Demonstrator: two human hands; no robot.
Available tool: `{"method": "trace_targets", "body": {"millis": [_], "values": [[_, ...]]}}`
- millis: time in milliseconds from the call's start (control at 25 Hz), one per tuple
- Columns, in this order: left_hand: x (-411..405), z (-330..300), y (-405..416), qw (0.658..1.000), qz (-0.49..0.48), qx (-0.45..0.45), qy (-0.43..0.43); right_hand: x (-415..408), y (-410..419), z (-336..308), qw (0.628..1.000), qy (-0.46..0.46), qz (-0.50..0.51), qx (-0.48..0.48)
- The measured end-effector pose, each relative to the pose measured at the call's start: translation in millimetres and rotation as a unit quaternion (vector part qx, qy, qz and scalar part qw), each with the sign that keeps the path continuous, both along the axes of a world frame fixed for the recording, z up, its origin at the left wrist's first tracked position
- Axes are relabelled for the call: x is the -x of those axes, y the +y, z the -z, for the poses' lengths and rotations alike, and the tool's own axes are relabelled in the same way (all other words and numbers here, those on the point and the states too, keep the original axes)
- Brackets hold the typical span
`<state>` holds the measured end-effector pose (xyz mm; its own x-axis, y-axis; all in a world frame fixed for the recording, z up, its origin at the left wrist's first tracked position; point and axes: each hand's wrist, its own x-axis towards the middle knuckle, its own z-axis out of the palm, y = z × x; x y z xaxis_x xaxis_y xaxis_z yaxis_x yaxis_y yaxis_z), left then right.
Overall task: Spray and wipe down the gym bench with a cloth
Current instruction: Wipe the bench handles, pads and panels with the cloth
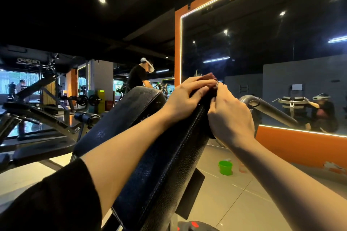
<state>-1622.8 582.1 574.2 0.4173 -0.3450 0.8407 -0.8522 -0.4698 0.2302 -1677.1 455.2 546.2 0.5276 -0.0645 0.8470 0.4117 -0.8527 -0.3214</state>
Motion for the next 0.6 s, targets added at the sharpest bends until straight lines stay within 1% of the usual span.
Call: {"method": "trace_targets", "body": {"millis": [40, 80, 160, 200, 320, 360, 400, 480, 520, 560, 600], "values": [[-3, 0, 8, 1.000, -0.016, 0.006, 0.006, -1, 0, 0, 1.000, -0.001, 0.006, 0.003], [-12, -3, 16, 0.997, -0.061, 0.028, 0.034, -2, 0, 1, 1.000, 0.000, 0.015, 0.005], [-19, -6, 21, 0.977, -0.172, 0.064, 0.109, -3, 1, 1, 1.000, 0.003, 0.023, 0.010], [-16, -5, 17, 0.975, -0.182, 0.061, 0.111, -2, 1, 1, 1.000, 0.002, 0.023, 0.012], [1, 6, 8, 0.997, -0.064, 0.026, 0.042, 1, 1, 1, 1.000, -0.006, 0.011, 0.007], [4, 9, 12, 0.998, -0.040, 0.024, 0.040, 1, 1, 1, 1.000, -0.006, 0.010, 0.008], [1, 7, 19, 0.997, -0.047, 0.039, 0.056, 1, 1, 1, 1.000, -0.003, 0.014, 0.009], [-8, 2, 26, 0.981, -0.127, 0.091, 0.119, 0, 3, 1, 1.000, 0.001, 0.020, 0.010], [-7, 3, 25, 0.973, -0.156, 0.097, 0.137, 0, 3, 1, 1.000, -0.001, 0.020, 0.008], [-2, 5, 22, 0.976, -0.151, 0.085, 0.129, -1, 3, 0, 1.000, -0.005, 0.018, 0.007], [5, 8, 19, 0.985, -0.120, 0.066, 0.102, 0, 2, 0, 1.000, -0.008, 0.017, 0.005]]}}
